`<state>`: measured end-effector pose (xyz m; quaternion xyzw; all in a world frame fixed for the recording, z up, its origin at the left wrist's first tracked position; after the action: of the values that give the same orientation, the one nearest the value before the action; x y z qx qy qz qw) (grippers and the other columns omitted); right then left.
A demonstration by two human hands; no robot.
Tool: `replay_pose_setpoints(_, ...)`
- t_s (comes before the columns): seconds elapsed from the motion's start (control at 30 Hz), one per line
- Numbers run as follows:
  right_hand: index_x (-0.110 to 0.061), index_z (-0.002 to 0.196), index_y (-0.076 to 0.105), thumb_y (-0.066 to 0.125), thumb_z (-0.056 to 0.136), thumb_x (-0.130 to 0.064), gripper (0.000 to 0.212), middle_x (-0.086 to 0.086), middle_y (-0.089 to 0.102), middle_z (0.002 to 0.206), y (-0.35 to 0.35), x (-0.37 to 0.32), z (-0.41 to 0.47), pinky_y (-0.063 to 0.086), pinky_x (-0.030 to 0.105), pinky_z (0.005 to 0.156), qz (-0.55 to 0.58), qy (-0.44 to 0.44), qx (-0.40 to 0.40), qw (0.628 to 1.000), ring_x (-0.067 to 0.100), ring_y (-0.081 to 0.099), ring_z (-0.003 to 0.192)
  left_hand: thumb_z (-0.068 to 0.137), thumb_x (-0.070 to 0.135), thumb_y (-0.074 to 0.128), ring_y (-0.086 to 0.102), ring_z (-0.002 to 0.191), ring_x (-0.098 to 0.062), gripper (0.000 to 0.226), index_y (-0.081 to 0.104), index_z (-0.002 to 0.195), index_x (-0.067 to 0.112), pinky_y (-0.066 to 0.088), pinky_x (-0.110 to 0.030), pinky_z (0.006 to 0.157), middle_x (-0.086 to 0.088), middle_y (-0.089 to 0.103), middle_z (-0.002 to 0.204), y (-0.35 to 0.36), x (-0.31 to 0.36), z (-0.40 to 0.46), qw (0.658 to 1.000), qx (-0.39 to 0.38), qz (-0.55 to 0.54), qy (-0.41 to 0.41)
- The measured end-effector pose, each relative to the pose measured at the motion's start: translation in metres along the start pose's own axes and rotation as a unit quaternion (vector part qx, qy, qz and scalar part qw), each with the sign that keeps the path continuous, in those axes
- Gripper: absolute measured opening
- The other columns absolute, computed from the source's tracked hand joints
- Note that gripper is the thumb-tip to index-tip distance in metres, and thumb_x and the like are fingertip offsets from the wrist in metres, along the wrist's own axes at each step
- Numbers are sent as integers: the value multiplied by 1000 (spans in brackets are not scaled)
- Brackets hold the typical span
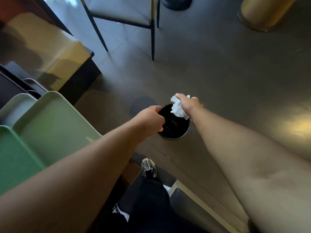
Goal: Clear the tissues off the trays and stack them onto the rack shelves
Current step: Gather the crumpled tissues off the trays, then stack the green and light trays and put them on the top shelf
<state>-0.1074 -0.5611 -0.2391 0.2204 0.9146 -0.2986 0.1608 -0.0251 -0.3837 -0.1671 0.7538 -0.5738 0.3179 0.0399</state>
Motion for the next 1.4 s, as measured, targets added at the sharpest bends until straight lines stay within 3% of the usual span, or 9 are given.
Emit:
replay_pose_setpoints(0.1, -27, 161, 25, 58, 80, -68, 97, 4, 21, 166, -3, -7, -15, 35, 48, 112, -10, -11, -10, 1000, 35, 37, 144, 85, 7, 63, 70, 110, -29, 76, 36, 154, 25, 58, -47, 94, -12, 68, 128, -17, 0, 5, 999, 27, 23, 4)
replay_pose_setpoints(0.3, -27, 136, 59, 58, 61, -74, 89, 5, 52, 146, 19, -16, -43, 44, 44, 110, 6, -88, -55, 995, 27, 57, 124, 79, 14, 58, 69, 109, -38, 77, 38, 153, 19, 55, -36, 81, -21, 66, 124, -41, 5, -24, 998, 50, -32, 22)
replay_pose_setpoints(0.4, -24, 129, 64, 61, 71, -69, 73, 4, 59, 137, 39, -35, -82, 50, 36, 97, 10, -127, -90, 988, 23, 61, 116, 77, 13, 55, 69, 100, -43, 76, 40, 152, 17, 55, -43, 72, -27, 68, 116, -63, 8, -45, 996, 75, -36, 30)
replay_pose_setpoints(0.5, -19, 128, 64, 63, 89, -54, 53, 4, 59, 134, 70, -65, -117, 44, 28, 81, 4, -184, -124, 975, 20, 60, 113, 92, 7, 53, 65, 85, -28, 60, 42, 150, 16, 51, -29, 68, -20, 70, 110, -98, 7, -72, 992, 116, -39, 37)
replay_pose_setpoints(0.67, -20, 129, 64, 61, 82, -55, 58, 9, 61, 133, 128, -116, -182, 51, 38, 101, -48, -280, -162, 945, 25, 61, 117, 78, 16, 56, 67, 111, -33, 67, 49, 145, 17, 56, -43, 97, -19, 67, 125, -159, -16, -108, 977, 195, -79, 34)
replay_pose_setpoints(0.87, -19, 141, 56, 53, 74, -58, 77, 13, 55, 145, 186, -131, -232, 46, 48, 109, -181, -311, -193, 913, 33, 53, 131, 92, 5, 56, 61, 122, -30, 58, 45, 149, 11, 51, -40, 104, -17, 59, 139, -191, -60, -143, 965, 244, -94, 16)
replay_pose_setpoints(1.13, -17, 132, 54, 66, 87, -21, 47, 6, 65, 123, 224, -113, -244, 53, 36, 87, -301, -328, -167, 880, 28, 62, 109, 90, 4, 46, 56, 130, -30, 63, 43, 152, 13, 48, -42, 107, -13, 51, 150, -195, -130, -163, 956, 269, -111, -37)
replay_pose_setpoints(1.27, -16, 109, 63, 59, 86, -16, 24, 7, 70, 109, 220, -119, -249, 53, 35, 79, -217, -344, -141, 902, 26, 64, 96, 89, 7, 47, 58, 126, -29, 60, 47, 149, 14, 49, -40, 106, -12, 58, 143, -199, -156, -177, 947, 293, -128, -31)
replay_pose_setpoints(1.4, -19, 108, 63, 44, 85, -17, 29, 8, 64, 112, 203, -151, -286, 56, 41, 85, -156, -432, -67, 886, 26, 63, 95, 88, 11, 51, 63, 111, -31, 55, 51, 143, 14, 53, -35, 92, -9, 63, 131, -217, -184, -207, 926, 358, -122, -1)
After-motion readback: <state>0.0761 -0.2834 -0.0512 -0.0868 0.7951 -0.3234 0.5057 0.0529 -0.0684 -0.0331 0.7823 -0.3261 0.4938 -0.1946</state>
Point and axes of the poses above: each hand's wrist, its own z-axis towards the middle knuckle, its own y-axis out of the palm, x = y × z, the point moved 7 cm from there along z, towards the middle knuckle
